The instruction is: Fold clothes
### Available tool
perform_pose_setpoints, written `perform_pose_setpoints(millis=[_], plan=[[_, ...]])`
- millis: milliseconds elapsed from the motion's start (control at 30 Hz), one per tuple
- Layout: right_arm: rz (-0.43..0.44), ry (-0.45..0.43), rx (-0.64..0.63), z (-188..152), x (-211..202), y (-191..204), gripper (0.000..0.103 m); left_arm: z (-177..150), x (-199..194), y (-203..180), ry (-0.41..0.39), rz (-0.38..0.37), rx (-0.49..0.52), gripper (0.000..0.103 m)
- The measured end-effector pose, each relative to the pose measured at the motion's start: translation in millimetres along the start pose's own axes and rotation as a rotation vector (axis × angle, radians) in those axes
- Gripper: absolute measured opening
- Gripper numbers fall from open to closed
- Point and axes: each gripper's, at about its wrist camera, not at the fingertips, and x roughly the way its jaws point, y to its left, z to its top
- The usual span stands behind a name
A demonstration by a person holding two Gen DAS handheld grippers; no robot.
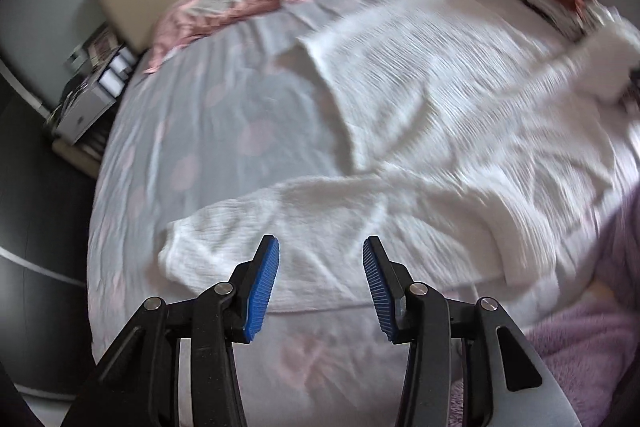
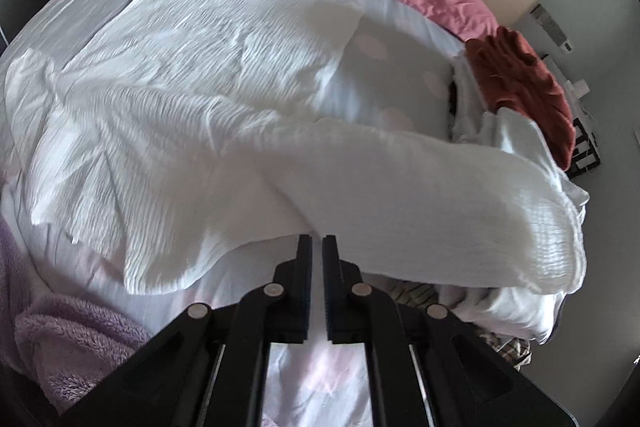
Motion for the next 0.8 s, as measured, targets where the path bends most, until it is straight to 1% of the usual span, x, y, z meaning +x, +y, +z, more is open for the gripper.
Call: perform_pose_setpoints(millis=[167, 233, 333, 367, 400, 433, 467, 667, 800], plan=[[0.03, 0.1, -0.09, -12, 30, 34, 0.006, -14, 30, -58, 0.113, 0.012, 0.262, 0.047], [0.042, 0.139, -0.131, -15, 42, 41, 0.006, -21, 42, -80, 0.152, 0.012, 0.362, 0.047], [0.061, 0.164, -0.222, -16, 56, 50, 0.006, -27, 57, -107, 0.201, -0.008, 0.473, 0.048], [0.069, 0.169, -0.257, -16, 60, 53, 0.009, -28, 62, -117, 0.215, -0.011, 0.512, 0.048], [0.071, 0.178, -0.291, -16, 64, 55, 0.018, -28, 66, -124, 0.225, -0.014, 0.542, 0.048], [0.073, 0.187, -0.324, -17, 67, 58, 0.022, -28, 71, -131, 0.236, -0.018, 0.573, 0.048], [0.074, 0.196, -0.357, -17, 70, 60, 0.024, -28, 76, -138, 0.247, -0.022, 0.601, 0.049], [0.071, 0.225, -0.491, -15, 88, 72, 0.024, -24, 100, -161, 0.287, -0.066, 0.668, 0.049], [0.035, 0.236, -0.571, -16, 101, 76, 0.025, -24, 112, -162, 0.311, -0.083, 0.671, 0.049]])
